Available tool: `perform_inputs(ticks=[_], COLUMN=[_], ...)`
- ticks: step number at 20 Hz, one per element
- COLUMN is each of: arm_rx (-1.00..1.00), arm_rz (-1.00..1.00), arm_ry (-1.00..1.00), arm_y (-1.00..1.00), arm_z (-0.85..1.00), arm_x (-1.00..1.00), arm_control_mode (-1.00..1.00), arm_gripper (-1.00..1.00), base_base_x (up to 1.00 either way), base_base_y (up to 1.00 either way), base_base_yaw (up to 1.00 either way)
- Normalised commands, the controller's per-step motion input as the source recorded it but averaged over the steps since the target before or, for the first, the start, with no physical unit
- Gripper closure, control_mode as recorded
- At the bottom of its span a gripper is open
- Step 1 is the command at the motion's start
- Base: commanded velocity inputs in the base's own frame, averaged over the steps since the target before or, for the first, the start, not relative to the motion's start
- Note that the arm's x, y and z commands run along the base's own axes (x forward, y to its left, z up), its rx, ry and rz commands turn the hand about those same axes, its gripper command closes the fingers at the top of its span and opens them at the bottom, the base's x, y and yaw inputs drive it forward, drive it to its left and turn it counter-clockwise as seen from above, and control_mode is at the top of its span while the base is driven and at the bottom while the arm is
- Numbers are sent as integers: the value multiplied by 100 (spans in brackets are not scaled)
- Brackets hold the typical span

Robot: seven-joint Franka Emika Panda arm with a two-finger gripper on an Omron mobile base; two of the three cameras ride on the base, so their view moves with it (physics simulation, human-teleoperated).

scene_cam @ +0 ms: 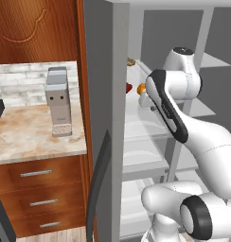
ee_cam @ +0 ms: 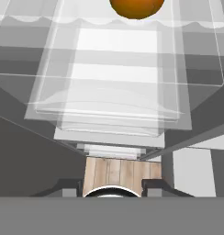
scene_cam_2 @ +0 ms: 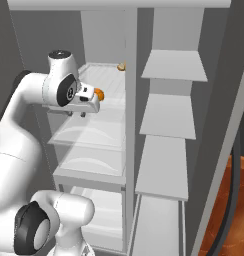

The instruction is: Take the bell pepper and orange from the fridge shelf and place them in the freezer drawer to begin freezing them.

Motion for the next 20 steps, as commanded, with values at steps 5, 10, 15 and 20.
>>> perform_inputs(ticks=[5,10,15,20], arm_rx=[0,0,0,0], arm_rz=[0,-7,-7,0], arm_ry=[-6,-13,-4,-1], arm_y=[0,0,0,-1], arm_z=[18,48,42,8], arm_x=[0,0,22,34], arm_control_mode=[-100,-100,-100,-100], arm_gripper=[-100,-100,-100,-100], base_base_x=[0,0,0,0], base_base_y=[0,0,0,0], base_base_yaw=[0,0,0,0])
